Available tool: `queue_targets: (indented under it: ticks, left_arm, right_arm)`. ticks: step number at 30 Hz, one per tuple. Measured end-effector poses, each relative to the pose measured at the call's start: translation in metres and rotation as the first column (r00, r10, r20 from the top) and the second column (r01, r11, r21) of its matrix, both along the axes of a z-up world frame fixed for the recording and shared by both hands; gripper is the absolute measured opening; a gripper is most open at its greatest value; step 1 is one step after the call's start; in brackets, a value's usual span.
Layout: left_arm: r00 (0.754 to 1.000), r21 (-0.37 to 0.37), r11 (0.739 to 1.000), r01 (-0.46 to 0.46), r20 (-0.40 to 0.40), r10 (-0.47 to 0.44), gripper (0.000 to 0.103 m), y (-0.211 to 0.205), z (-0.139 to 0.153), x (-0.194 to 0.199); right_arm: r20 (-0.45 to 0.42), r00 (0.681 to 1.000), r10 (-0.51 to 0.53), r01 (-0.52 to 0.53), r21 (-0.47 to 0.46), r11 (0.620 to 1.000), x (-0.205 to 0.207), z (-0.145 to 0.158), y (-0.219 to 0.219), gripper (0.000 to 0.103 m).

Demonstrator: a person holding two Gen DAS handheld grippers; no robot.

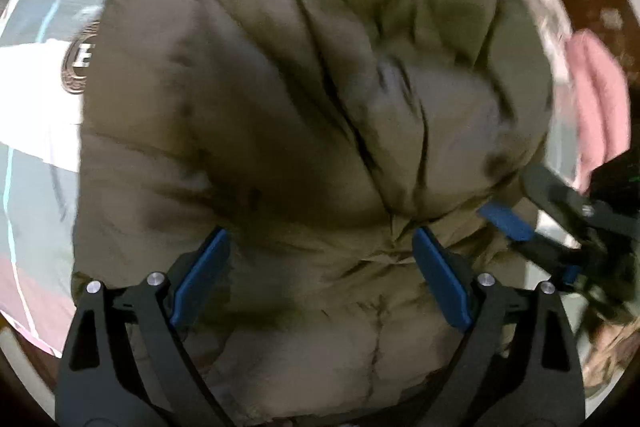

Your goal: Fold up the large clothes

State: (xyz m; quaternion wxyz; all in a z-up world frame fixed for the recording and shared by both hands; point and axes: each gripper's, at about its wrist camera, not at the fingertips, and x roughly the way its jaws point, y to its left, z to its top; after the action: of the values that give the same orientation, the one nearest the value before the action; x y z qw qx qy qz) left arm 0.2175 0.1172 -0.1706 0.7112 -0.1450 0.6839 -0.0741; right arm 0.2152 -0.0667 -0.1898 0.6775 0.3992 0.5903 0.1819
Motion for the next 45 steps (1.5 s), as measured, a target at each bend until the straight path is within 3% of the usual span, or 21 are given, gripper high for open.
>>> queue_targets:
  ticks: [3,8,9,11,13,15,17,20,23,24,26,27,28,30,32,33,35,37,39,42,45]
  left_arm:
    - [0.994,-0.044,0.993,-0.108,0.018,0.109,0.095,0.033,0.007,0.003]
    - [0.987,-0.063,0.985,-0.163,-0.006,0.163,0.095,0.059,-0.004,0.007]
    - [0.987,-0.061,0.985,-0.163,-0.008,0.163,0.095,0.056,-0.007,0.005]
    - [0.985,-0.067,0.983,-0.170,-0.005,0.170,0.095,0.060,-0.010,0.003]
    - [0.983,-0.076,0.980,-0.181,0.006,0.182,0.095,0.060,-0.006,0.008]
    - [0.978,-0.092,0.975,-0.202,0.027,0.205,0.095,0.064,-0.002,0.007]
    - [0.973,-0.100,0.971,-0.218,0.052,0.224,0.095,0.069,0.006,-0.001]
    - [0.966,-0.063,0.974,-0.219,0.130,0.226,0.095,0.075,0.022,-0.014]
    - [0.954,-0.012,0.979,-0.202,0.224,0.199,0.095,0.071,0.040,-0.015]
    - [0.951,0.003,0.981,-0.192,0.247,0.185,0.097,0.067,0.044,-0.014]
    - [0.954,0.016,0.987,-0.162,0.257,0.153,0.098,0.054,0.046,-0.010]
    - [0.959,0.021,0.989,-0.147,0.249,0.137,0.098,0.048,0.044,-0.009]
    - [0.961,0.029,0.990,-0.140,0.244,0.129,0.098,0.042,0.045,-0.008]
    - [0.967,0.089,0.989,-0.117,0.238,0.093,0.098,0.024,0.039,-0.003]
    - [0.975,0.132,0.988,-0.078,0.219,0.047,0.098,0.008,0.031,0.002]
    - [0.978,0.147,0.987,-0.063,0.206,0.031,0.098,0.003,0.026,0.003]
    - [0.985,0.157,0.987,-0.045,0.174,0.017,0.098,0.001,0.017,0.004]
    - [0.985,0.141,0.988,-0.055,0.171,0.030,0.098,0.004,0.018,0.004]
    - [0.977,0.116,0.990,-0.084,0.205,0.058,0.098,0.011,0.030,0.001]
    - [0.967,0.102,0.991,-0.084,0.247,0.056,0.098,0.011,0.041,-0.003]
    - [0.975,0.103,0.995,0.012,0.220,-0.035,0.097,-0.011,0.038,-0.010]
  right_arm:
    - [-0.053,0.999,-0.006,0.005,-0.015,1.000,0.016,-0.016,0.014,0.102]
    - [-0.122,0.990,-0.066,0.062,-0.036,0.997,0.028,-0.044,-0.002,0.100]
    - [-0.116,0.992,-0.053,0.046,-0.063,0.997,0.028,-0.043,0.000,0.092]
    - [-0.080,0.997,-0.009,-0.002,-0.138,0.990,0.025,-0.032,0.004,0.034]
    - [-0.030,0.999,0.040,-0.044,-0.138,0.990,0.021,-0.016,0.006,0.016]
    - [0.032,0.992,0.126,-0.116,-0.217,0.969,0.015,0.004,0.014,0.013]
    - [0.069,0.961,0.268,-0.225,-0.368,0.902,-0.003,0.023,0.029,0.013]
    - [0.024,0.896,0.443,-0.379,-0.479,0.792,-0.044,0.027,0.047,0.013]
    - [-0.098,0.817,0.569,-0.521,-0.550,0.653,-0.094,-0.003,0.058,0.013]
    - [-0.135,0.810,0.570,-0.537,-0.560,0.631,-0.103,-0.015,0.058,0.013]
    - [-0.145,0.816,0.559,-0.538,-0.545,0.643,-0.107,-0.027,0.054,0.017]
    - [-0.135,0.816,0.563,-0.536,-0.544,0.646,-0.105,-0.026,0.052,0.034]
    - [-0.125,0.816,0.564,-0.527,-0.562,0.638,-0.100,-0.021,0.049,0.063]
    - [-0.118,0.839,0.531,-0.484,-0.608,0.630,-0.092,-0.010,0.042,0.094]
    - [-0.087,0.874,0.478,-0.427,-0.608,0.670,-0.080,0.004,0.027,0.094]
    - [-0.065,0.904,0.422,-0.376,-0.589,0.715,-0.072,0.014,0.013,0.094]
    - [-0.018,0.945,0.328,-0.278,-0.574,0.770,-0.064,0.028,-0.011,0.092]
    - [0.076,0.974,0.213,-0.136,-0.557,0.819,-0.056,0.048,-0.033,0.080]
    - [0.184,0.974,0.129,-0.024,-0.486,0.873,-0.052,0.066,-0.044,0.068]
    - [0.264,0.951,0.163,-0.057,-0.368,0.928,-0.044,0.076,-0.028,0.062]
    - [0.188,0.942,0.277,-0.197,-0.357,0.913,-0.036,0.053,0.005,0.062]
